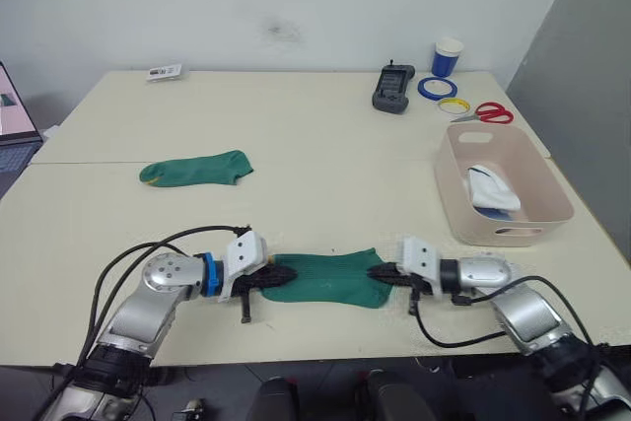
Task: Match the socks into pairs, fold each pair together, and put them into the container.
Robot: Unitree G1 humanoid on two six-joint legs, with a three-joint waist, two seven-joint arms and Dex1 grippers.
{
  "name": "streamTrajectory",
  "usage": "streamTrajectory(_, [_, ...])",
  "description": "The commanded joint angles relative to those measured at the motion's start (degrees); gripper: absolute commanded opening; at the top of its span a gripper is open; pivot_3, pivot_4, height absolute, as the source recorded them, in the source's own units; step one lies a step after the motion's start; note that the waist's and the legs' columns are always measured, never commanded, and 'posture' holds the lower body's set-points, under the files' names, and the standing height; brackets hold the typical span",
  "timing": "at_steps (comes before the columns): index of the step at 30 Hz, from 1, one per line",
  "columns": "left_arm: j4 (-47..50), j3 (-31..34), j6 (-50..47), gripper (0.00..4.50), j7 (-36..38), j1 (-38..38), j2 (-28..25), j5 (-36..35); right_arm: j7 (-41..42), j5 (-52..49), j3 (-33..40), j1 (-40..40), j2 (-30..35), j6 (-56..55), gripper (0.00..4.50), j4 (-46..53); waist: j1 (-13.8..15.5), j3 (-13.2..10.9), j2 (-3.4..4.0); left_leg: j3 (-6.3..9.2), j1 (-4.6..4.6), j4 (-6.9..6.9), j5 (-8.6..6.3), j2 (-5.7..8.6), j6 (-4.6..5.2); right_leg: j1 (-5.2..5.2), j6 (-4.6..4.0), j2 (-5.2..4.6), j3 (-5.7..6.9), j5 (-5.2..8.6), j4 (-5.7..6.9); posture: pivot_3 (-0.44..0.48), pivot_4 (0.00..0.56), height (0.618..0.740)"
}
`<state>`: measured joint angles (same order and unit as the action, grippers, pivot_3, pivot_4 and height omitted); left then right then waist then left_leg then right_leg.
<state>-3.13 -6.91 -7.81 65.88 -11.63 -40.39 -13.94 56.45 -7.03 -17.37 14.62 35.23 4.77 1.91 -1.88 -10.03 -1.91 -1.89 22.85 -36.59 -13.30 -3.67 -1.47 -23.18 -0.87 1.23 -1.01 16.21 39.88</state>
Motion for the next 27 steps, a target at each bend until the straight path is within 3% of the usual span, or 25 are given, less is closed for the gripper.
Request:
streamTrajectory(1, [-0.07, 2.31, -2.18, 0.02, 0.75, 1.38, -1.72, -1.58, 0.96, -0.95, 2.58, -1.35, 1.49, -0.37, 0.00, 0.92, 0.00, 0.00, 0.00, 0.00, 0.00, 0.00, 0.00, 0.00, 0.00, 0.00, 0.00, 0.00, -0.01, 0.00, 0.00, 0.000, 0.150, 0.740])
streamTrajectory(5, [2.55, 7.65, -5.40, 0.02, -0.04, 2.58, -2.13, -6.86, 1.51, -8.55, 8.03, -3.55, 2.17, 6.33, 0.00, 6.66, 0.08, -0.01, -0.01, 0.01, 0.05, 0.00, 0.00, 0.00, 0.00, -0.01, 0.00, -0.03, 0.00, 0.00, -0.01, 0.000, 0.150, 0.740])
streamTrajectory(8, [4.10, 16.76, -7.92, 0.19, -7.68, 3.28, -1.26, -9.92, -4.96, -14.95, 16.34, -6.22, 1.77, 14.74, 0.00, 16.06, 0.03, -0.04, -0.02, 0.06, 0.08, 0.00, 0.00, -0.03, 0.00, -0.05, 0.00, -0.07, 0.02, 0.00, 0.00, 0.000, 0.150, 0.740])
streamTrajectory(10, [3.10, 24.23, -7.60, 0.58, -14.03, 5.84, -0.37, -10.42, -10.00, -14.33, 21.05, -9.90, 1.39, 16.10, 0.39, 19.67, 0.04, -0.01, -0.05, 0.11, 0.08, 0.00, 0.00, -0.07, -0.01, -0.04, 0.00, -0.09, 0.02, 0.00, 0.01, 0.000, 0.150, 0.740])
streamTrajectory(12, [3.06, 27.29, -4.55, 1.18, -16.52, 9.97, -0.01, -8.41, -14.20, -10.52, 22.65, -13.26, 0.62, 14.14, 0.94, 20.06, -0.03, 0.09, -0.18, 0.09, 0.03, 0.06, 0.00, -0.05, -0.01, -0.02, 0.01, -0.10, 0.01, 0.01, -0.01, 0.000, 0.150, 0.740])
streamTrajectory(17, [6.09, 31.17, -1.82, 2.83, -22.39, 17.88, 4.51, -7.89, -18.97, -5.16, 21.67, -19.11, -1.86, 9.54, 2.70, 18.88, 0.21, 0.12, -0.19, 0.00, -0.03, 0.40, 0.02, -0.02, -0.05, -0.04, 0.13, -0.48, -0.04, 0.08, -0.11, 0.000, 0.150, 0.740])
streamTrajectory(22, [7.95, 32.04, -1.06, 4.48, -25.73, 21.70, 7.71, -8.17, -19.38, -4.83, 20.25, -20.09, -3.59, 9.18, 4.49, 19.32, 0.21, 0.16, -0.26, -0.02, -0.02, 0.39, 0.03, -0.01, -0.07, 0.01, 0.16, -0.50, -0.05, 0.07, -0.23, 0.000, 0.150, 0.740])
streamTrajectory(27, [5.83, 31.55, 1.23, 4.48, -28.51, 20.86, 7.78, -6.06, -18.63, -6.36, 19.19, -17.40, -3.47, 11.87, 4.49, 20.90, 0.11, 0.16, -0.26, 0.00, -0.02, 0.41, 0.03, -0.01, -0.06, -0.01, 0.14, -0.44, -0.04, 0.08, -0.24, 0.000, 0.150, 0.740])
